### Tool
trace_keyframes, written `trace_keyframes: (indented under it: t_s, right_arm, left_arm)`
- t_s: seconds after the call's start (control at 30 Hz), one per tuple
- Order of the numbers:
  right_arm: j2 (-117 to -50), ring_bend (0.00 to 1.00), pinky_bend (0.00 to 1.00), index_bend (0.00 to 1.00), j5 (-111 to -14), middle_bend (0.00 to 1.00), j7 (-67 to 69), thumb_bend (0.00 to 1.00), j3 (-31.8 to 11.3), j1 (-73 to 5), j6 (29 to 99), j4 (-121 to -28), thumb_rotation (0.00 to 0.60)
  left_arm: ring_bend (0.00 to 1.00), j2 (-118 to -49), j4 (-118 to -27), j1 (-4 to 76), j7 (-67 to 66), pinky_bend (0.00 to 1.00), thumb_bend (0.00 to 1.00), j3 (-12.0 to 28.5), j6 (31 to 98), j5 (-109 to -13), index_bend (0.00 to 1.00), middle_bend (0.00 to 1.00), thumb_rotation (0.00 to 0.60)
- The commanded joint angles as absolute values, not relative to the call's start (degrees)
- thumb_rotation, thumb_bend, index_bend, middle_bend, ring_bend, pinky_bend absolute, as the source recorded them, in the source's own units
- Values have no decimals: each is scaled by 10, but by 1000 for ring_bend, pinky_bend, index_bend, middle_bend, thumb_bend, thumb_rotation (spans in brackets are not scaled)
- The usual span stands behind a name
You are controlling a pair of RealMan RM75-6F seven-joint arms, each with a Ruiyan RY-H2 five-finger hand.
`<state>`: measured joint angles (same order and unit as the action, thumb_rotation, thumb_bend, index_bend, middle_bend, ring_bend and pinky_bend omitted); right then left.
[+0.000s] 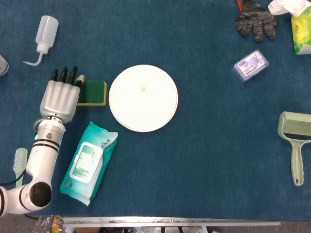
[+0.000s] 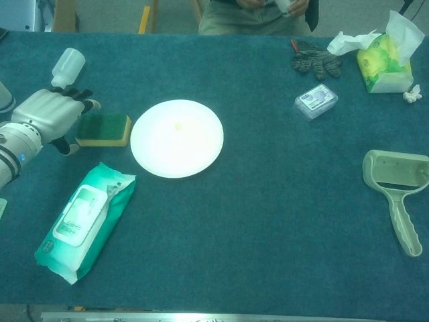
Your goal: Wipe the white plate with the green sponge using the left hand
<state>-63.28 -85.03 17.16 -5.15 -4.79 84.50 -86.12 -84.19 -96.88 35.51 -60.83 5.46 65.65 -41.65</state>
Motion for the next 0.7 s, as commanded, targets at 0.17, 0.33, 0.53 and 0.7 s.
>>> trace_keyframes:
  t_s: [0.17,0.33,0.53,0.7]
  right_arm:
    - [-632,244,450,389,-851,394,176,388,-51,-47,846,-858,600]
    - [-630,244,450,389,-851,394,179,388,-51,-45,847,-857,600]
    - [-629,244,450,389,-850,394,180,388,-51,-45,846,-857,600]
    - [-629,244,450,389,-851,394,179,388,-52,-45,847,-857,600]
  left_arm:
    - [0,-866,-940,374,-610,51,267,55,660,-380,108,0,600]
    - [0,-877,-922,384,-604,51,267,57,659,-359,113,0,600]
    - [0,-887,-902,391,-590,51,267,59,659,-347,198,0,600]
    - [0,-892,-894,396,-581,50,267,59,661,-346,267,10,600]
